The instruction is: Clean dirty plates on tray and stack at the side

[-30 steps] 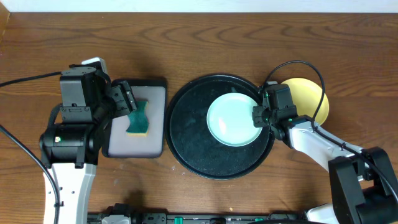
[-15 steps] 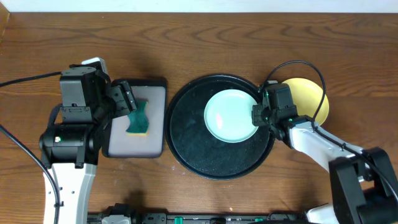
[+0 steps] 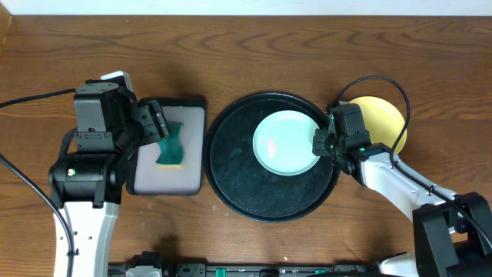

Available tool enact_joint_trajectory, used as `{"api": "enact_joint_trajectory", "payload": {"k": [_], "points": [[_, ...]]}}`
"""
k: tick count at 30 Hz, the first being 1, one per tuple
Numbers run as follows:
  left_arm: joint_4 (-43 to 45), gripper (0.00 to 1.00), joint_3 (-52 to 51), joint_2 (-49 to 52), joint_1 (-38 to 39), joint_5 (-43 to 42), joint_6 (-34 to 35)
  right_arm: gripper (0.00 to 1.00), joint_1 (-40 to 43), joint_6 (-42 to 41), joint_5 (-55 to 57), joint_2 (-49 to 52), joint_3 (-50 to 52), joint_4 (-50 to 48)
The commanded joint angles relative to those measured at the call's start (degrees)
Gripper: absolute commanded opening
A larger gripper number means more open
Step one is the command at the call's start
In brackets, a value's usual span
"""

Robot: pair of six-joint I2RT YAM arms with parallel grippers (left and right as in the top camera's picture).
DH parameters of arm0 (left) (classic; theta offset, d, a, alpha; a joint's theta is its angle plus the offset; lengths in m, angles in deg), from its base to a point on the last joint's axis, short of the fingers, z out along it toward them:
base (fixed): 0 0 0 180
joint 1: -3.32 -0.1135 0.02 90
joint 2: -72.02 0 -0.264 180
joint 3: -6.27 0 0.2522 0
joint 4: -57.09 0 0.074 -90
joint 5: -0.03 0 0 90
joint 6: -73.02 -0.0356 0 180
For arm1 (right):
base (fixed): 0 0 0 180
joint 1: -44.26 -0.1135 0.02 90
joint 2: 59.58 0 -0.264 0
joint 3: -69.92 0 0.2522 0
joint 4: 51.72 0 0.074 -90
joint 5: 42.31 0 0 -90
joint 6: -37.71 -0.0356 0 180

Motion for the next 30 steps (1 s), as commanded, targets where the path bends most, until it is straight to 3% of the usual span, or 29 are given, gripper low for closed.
{"api": "enact_joint_trajectory", "payload": {"k": [1,22,30], "points": [[-0.1,0.8,1.2,0.1,-0.2,1.1,-0.1,0.01,0.3,-2.2,1.9,-0.8,0.2,0.0],[0.0,0.8,1.2,0.0,-0.1,0.4,0.1,0.01,0.1,-2.1,1.8,-0.8,0.2,0.0],[-11.6,0.8,-1.3,2.2,-0.1,-4.5,0.1,0.01,0.1,-2.1,1.8,-0.8,0.2,0.0]]}}
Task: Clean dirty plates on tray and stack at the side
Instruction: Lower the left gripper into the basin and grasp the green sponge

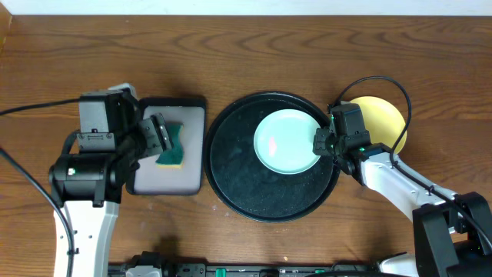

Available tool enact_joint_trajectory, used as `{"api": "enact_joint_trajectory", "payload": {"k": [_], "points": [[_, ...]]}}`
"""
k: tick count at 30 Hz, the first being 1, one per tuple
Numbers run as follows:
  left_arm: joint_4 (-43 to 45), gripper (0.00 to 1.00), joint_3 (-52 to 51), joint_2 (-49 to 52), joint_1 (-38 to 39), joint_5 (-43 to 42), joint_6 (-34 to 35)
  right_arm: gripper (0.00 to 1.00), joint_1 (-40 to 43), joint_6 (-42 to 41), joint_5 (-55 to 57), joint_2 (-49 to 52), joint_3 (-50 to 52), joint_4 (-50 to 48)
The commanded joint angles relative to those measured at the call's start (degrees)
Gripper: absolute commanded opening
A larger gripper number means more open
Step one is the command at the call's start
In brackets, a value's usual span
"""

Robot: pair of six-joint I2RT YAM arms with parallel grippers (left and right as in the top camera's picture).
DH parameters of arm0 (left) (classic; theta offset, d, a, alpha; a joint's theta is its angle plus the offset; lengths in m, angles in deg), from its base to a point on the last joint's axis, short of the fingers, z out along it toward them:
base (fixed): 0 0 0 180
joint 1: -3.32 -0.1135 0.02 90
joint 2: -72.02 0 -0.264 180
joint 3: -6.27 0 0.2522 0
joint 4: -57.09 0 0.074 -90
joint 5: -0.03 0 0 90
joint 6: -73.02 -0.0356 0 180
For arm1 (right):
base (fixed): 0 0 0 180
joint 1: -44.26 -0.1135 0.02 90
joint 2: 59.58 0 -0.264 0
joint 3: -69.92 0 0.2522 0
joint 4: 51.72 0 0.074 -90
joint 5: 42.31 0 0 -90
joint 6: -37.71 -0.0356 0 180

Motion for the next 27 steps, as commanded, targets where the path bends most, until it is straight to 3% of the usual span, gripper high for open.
{"api": "enact_joint_trajectory", "payload": {"k": [1,8,14,16,21,27], "points": [[-2.3,0.8,-2.1,2.4,-0.1,-2.0,0.1,0.01,0.1,-0.9,1.0,-0.8,0.2,0.0],[-2.0,0.8,-3.1,7.8,-0.1,-2.0,2.0,0.01,0.1,0.1,0.2,-0.8,0.2,0.5],[2.7,0.79,-3.1,14.3,0.0,-1.9,2.1,0.24,0.1,3.7,-2.1,-0.7,0.2,1.0],[4.2,0.73,-3.1,16.4,0.0,-1.7,2.0,0.29,0.1,4.5,-2.1,-0.4,0.2,1.0],[7.3,0.63,-3.1,21.4,0.0,-0.3,2.1,0.29,0.1,4.5,-2.0,-0.1,0.2,0.8],[9.9,0.64,-3.1,27.6,0.0,4.5,2.0,0.3,0.1,4.9,-2.0,-0.1,0.2,0.6]]}}
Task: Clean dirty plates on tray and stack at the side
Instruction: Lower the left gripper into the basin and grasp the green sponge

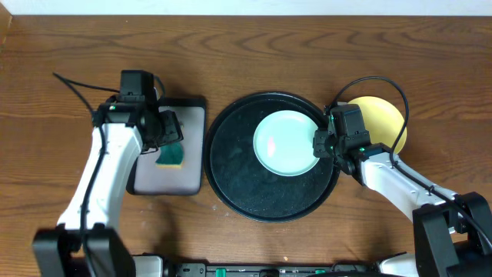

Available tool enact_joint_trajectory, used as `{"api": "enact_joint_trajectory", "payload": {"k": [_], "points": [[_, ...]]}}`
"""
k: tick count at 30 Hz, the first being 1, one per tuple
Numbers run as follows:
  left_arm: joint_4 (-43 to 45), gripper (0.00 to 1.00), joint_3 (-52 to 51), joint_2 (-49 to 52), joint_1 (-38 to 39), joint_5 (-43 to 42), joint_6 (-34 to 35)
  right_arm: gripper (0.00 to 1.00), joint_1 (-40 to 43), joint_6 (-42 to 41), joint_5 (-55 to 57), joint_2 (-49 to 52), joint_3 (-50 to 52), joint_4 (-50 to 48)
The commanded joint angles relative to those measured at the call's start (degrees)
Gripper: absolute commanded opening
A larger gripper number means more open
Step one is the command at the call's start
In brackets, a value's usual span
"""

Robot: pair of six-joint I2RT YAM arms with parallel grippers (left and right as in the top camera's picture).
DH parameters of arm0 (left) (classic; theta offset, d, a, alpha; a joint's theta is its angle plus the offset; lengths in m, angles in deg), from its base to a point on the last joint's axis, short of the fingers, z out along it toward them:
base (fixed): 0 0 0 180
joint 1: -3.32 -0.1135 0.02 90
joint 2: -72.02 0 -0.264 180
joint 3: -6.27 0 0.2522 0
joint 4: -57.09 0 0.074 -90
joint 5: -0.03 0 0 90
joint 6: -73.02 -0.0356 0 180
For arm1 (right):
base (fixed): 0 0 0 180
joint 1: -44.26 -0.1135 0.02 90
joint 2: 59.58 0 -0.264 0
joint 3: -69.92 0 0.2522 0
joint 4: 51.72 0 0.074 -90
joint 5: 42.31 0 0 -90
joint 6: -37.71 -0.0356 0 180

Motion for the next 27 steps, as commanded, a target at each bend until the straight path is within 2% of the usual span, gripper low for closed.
{"api": "enact_joint_trajectory", "payload": {"k": [1,11,27], "points": [[0.9,0.63,-0.2,3.6,-0.1,3.3,0.3,0.3,0.1,1.1,-0.4,-0.1,0.2,-0.2],[3.5,0.64,-0.2,12.9,-0.1,3.3,-0.7,0.32,0.1,1.1,-0.5,-0.1,0.2,-0.4],[5.5,0.62,-1.6,16.2,-0.1,3.5,-1.7,0.32,0.1,1.1,-0.5,-0.1,0.2,-0.8]]}}
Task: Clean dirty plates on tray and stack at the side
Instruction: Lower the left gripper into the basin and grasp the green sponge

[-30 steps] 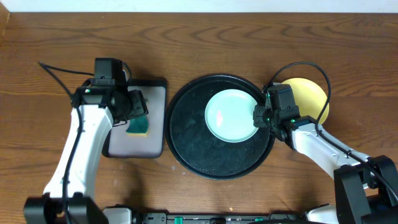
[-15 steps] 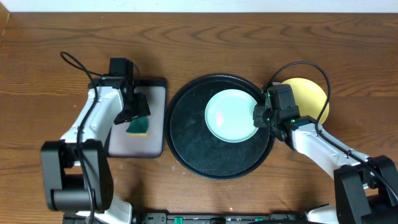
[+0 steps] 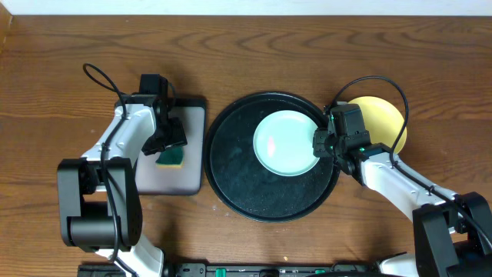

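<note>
A pale mint plate (image 3: 283, 142) lies in the upper right of the round black tray (image 3: 238, 192). My right gripper (image 3: 319, 144) is at the plate's right rim and looks shut on it. A green and yellow sponge (image 3: 171, 159) rests on a grey mat (image 3: 165, 178) left of the tray. My left gripper (image 3: 174, 141) is down over the sponge's upper half and hides it. Whether its fingers have closed does not show. A yellow plate (image 3: 382, 119) lies on the table right of the tray, behind the right arm.
The right arm's black cable (image 3: 369, 81) loops over the yellow plate. The left arm (image 3: 127, 138) reaches in from the left, its base at the front left. Brown wooden table (image 3: 254, 54) extends to the back edge.
The left arm has stretched further over the grey mat, and its gripper now sits lower and slightly right, on top of the sponge. The right gripper and both plates have not moved.
The left gripper first hovered open high above the sponge on the grey mat. It then stood lower and closer at each moment, and is now down on the sponge. All the while the right gripper stayed at the mint plate's right rim.
</note>
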Available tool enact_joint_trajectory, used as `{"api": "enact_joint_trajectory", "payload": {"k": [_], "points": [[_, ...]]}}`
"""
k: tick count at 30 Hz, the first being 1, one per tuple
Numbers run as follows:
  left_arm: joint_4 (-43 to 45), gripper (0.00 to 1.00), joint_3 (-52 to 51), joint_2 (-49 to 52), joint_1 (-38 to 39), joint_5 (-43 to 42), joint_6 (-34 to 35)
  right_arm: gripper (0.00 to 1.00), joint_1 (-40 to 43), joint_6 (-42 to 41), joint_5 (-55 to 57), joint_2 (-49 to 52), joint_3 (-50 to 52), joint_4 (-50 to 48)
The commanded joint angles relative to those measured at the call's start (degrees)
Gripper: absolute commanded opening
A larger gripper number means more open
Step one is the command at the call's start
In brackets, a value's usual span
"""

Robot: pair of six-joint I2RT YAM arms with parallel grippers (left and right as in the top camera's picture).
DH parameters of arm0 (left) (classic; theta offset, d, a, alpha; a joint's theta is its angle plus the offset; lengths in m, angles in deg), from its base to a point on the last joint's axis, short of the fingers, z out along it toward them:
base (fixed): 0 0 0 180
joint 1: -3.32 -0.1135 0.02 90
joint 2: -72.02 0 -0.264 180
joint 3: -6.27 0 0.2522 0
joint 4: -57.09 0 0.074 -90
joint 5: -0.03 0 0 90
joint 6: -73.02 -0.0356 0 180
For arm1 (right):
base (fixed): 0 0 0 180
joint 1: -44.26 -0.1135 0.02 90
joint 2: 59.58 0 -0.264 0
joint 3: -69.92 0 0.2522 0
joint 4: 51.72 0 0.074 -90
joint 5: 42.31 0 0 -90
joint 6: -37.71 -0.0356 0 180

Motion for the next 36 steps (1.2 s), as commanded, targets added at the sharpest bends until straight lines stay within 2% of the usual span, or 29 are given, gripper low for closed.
{"api": "enact_joint_trajectory", "payload": {"k": [1,6,8,15,22,29,33,36], "points": [[0.9,0.62,-1.9,0.7,-0.1,1.0,-1.0,0.32,0.1,0.7,-0.4,-0.1,0.2,-0.3],[2.7,0.62,-3.3,0.7,-0.1,1.0,-1.0,0.33,0.1,0.7,-0.4,-0.1,0.2,-0.3],[3.5,0.58,-4.0,0.8,-0.1,0.9,-1.0,0.32,0.1,0.7,-0.4,-0.1,0.2,-0.3],[3.7,0.12,-4.0,0.6,-0.1,0.9,-1.0,0.33,0.1,0.7,-0.4,-0.1,0.2,-0.3],[-0.6,0.11,-1.1,-3.3,-0.7,0.9,-1.7,0.33,0.1,0.7,-0.4,-0.1,0.2,-0.3],[-2.4,0.07,-1.1,-16.1,-0.7,0.9,-1.7,0.44,0.1,1.4,-0.4,-0.1,0.2,-0.3],[-3.1,0.07,-1.1,-24.3,-0.7,0.9,-1.7,0.54,0.1,2.7,-0.4,-0.1,0.2,-0.8],[-4.3,0.07,-1.1,-29.6,-0.7,0.9,-1.6,0.56,0.1,2.7,-0.4,-0.2,0.2,-1.6]]}}
